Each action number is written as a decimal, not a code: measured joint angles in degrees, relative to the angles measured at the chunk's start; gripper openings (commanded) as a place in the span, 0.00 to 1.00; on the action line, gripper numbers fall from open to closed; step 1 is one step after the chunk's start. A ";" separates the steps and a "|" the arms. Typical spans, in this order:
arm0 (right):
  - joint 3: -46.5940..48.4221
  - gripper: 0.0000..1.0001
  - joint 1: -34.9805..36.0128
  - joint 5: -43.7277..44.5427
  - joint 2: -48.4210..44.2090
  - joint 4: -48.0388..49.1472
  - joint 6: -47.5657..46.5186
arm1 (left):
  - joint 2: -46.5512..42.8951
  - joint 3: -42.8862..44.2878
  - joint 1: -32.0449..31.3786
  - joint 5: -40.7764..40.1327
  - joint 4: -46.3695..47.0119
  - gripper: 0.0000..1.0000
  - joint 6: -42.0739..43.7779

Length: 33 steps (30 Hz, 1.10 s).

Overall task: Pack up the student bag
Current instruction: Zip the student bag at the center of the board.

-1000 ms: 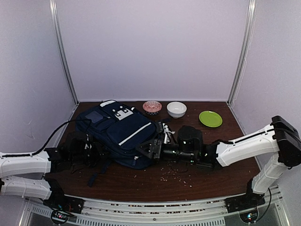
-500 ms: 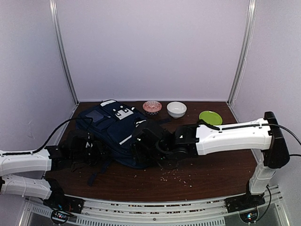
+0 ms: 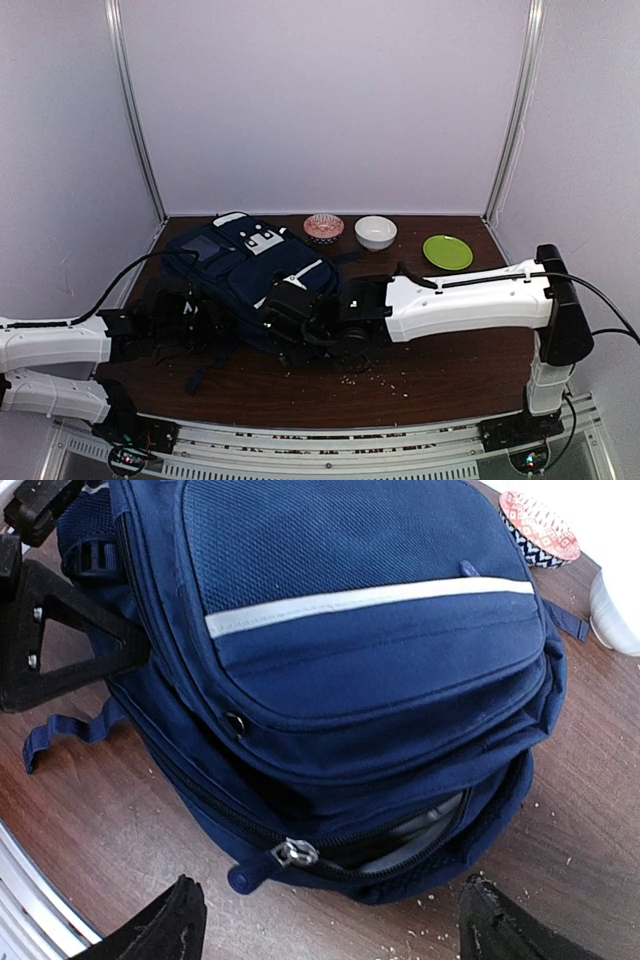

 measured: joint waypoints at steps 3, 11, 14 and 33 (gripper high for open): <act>2.12 0.88 -0.02 0.44 2.05 -0.44 0.26 | 0.00 0.00 0.00 0.04 0.04 0.00 0.00; 2.54 0.83 -0.24 2.89 6.19 -2.67 1.53 | 0.31 0.00 0.00 0.17 0.09 0.00 0.00; 2.54 0.77 -0.46 3.69 6.23 -3.58 1.81 | 0.31 0.00 -0.02 0.20 0.11 0.00 0.00; -18.64 0.50 -4.02 -1.57 -13.90 10.27 1.16 | 0.28 -0.02 -0.09 0.26 0.70 0.00 0.00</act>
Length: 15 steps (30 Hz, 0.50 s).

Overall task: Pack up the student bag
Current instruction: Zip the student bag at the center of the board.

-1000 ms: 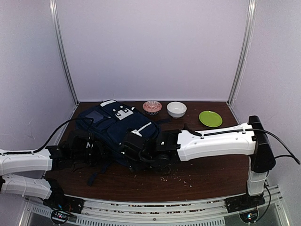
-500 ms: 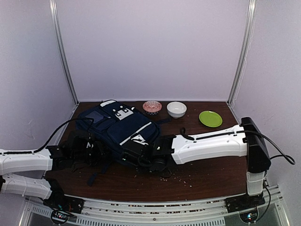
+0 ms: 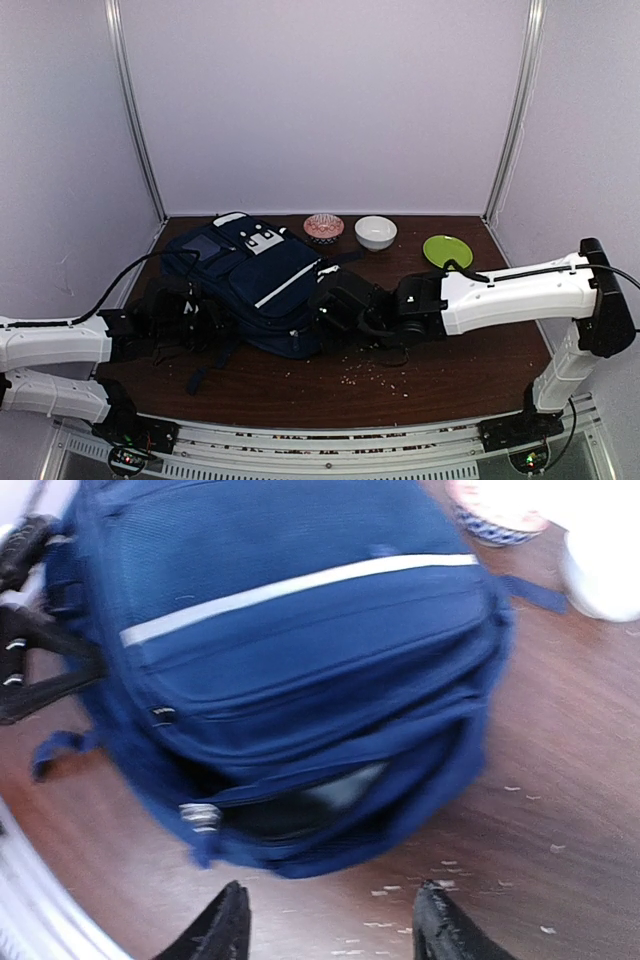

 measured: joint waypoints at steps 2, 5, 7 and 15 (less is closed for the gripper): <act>-1.05 0.47 0.09 -5.40 -0.37 4.72 -1.20 | 0.00 0.00 0.02 -0.02 0.02 0.00 0.00; -1.20 0.45 0.11 -12.04 -0.04 9.49 -1.60 | 0.02 0.02 0.00 0.00 0.02 0.00 0.00; -2.58 0.45 -0.35 -17.00 0.02 14.58 -0.90 | 0.02 0.00 0.00 0.00 0.02 0.00 0.00; -12.70 0.45 -4.26 -30.34 1.18 28.79 6.43 | 0.00 0.00 0.00 0.02 0.02 0.00 0.00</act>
